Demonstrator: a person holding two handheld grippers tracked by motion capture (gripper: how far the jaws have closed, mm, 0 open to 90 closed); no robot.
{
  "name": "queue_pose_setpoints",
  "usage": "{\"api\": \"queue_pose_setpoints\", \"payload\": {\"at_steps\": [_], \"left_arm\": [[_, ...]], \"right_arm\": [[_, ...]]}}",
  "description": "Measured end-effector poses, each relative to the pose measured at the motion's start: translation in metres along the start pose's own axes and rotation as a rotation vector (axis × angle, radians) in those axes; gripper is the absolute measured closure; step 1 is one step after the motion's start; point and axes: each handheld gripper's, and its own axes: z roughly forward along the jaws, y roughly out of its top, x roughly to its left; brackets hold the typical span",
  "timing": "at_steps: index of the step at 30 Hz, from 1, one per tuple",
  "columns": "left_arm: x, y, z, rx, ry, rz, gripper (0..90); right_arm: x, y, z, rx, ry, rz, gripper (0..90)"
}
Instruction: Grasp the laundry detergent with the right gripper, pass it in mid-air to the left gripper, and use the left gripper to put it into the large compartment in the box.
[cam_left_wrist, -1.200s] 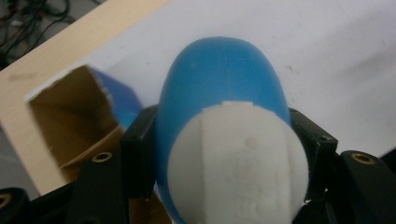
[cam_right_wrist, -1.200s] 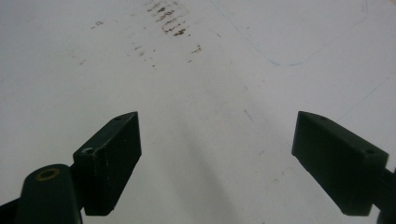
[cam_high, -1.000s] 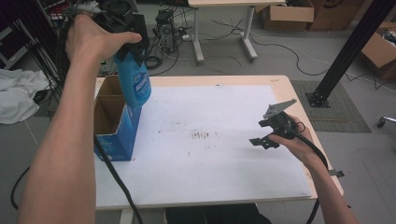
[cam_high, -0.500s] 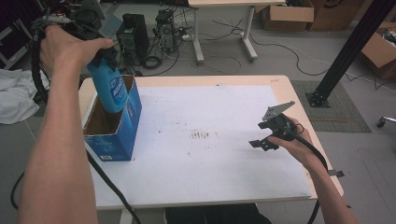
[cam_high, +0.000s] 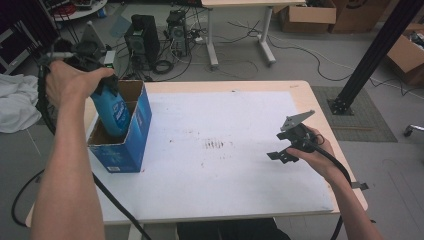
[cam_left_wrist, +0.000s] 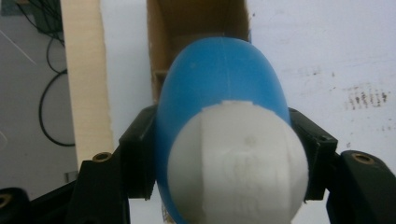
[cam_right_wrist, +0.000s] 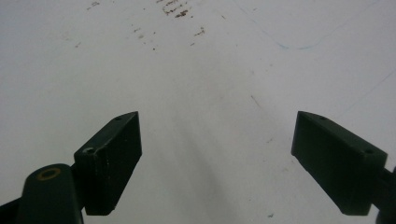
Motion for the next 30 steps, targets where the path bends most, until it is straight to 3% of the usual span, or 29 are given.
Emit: {"api": "queue_pose_setpoints", "payload": {"at_steps": [14, 19, 30], "left_arm": [[0.004, -0.025, 0.083, 0.048, -0.008, -0.028, 38.1], [0.003, -0.029, 0.094, 0.056, -0.012, -0.021, 38.1], [0.001, -0.033, 0.096, 0.048, -0.002, -0.034, 38.0]], "right_arm": [[0.004, -0.006, 0.006, 0.019, -0.004, 0.004, 16.5], [0.005, -0.007, 0.009, 0.032, -0.006, 0.007, 16.5], [0.008, -0.008, 0.012, 0.037, -0.001, 0.01, 16.6]]}}
